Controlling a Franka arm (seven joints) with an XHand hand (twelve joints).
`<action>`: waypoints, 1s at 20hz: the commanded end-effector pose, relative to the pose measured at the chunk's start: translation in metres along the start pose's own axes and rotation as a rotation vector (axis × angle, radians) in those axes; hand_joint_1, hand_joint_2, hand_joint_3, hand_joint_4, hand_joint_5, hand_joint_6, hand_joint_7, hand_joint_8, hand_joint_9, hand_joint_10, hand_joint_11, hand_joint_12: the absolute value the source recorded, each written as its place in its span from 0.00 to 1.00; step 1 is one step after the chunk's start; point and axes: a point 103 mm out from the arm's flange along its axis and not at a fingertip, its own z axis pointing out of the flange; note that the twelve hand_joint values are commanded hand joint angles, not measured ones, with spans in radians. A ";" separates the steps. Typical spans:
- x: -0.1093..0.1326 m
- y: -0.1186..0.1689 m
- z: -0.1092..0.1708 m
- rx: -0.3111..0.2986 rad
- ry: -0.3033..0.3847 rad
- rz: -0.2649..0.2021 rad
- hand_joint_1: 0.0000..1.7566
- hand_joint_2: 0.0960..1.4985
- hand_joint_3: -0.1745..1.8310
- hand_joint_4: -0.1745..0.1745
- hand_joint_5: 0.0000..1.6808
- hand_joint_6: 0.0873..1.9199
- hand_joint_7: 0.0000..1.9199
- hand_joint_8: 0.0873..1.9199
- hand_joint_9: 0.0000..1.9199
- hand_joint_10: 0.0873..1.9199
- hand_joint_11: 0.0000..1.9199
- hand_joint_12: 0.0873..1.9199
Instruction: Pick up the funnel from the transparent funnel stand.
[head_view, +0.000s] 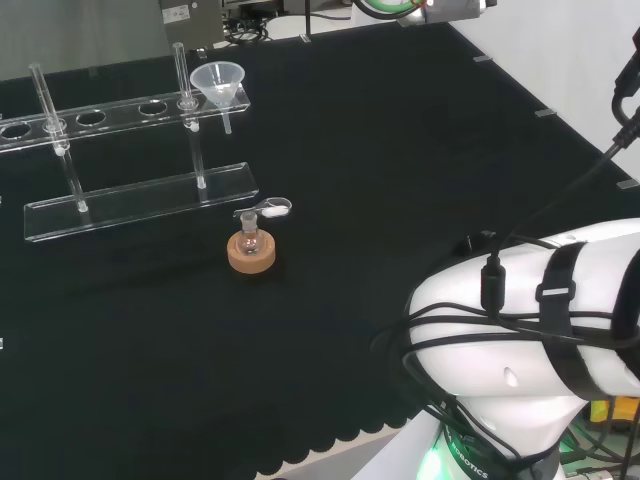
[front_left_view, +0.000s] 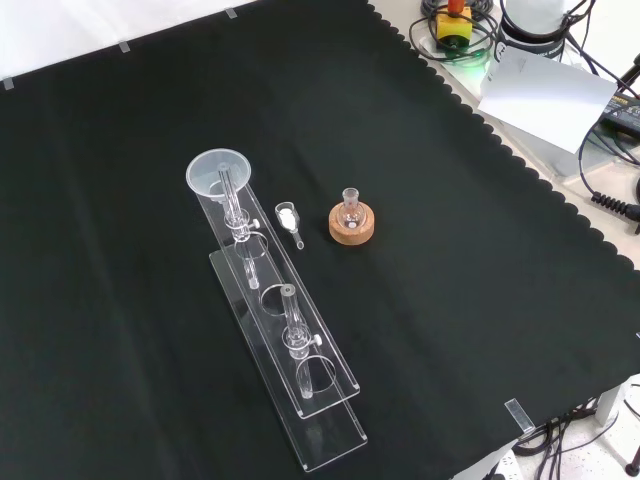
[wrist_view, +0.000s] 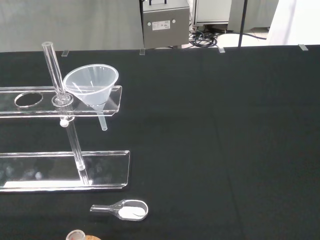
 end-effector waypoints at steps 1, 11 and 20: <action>-0.001 0.001 0.000 -0.007 -0.008 0.000 0.05 0.74 0.28 0.49 0.12 0.00 0.01 0.26 0.11 0.31 0.06 0.71; -0.010 0.022 0.010 0.017 0.000 0.026 0.00 0.77 0.28 0.52 0.12 0.00 0.00 0.24 0.09 0.30 0.04 0.71; -0.010 0.062 0.033 0.065 0.004 0.046 0.00 0.78 0.28 0.52 0.12 0.00 0.00 0.24 0.09 0.30 0.04 0.71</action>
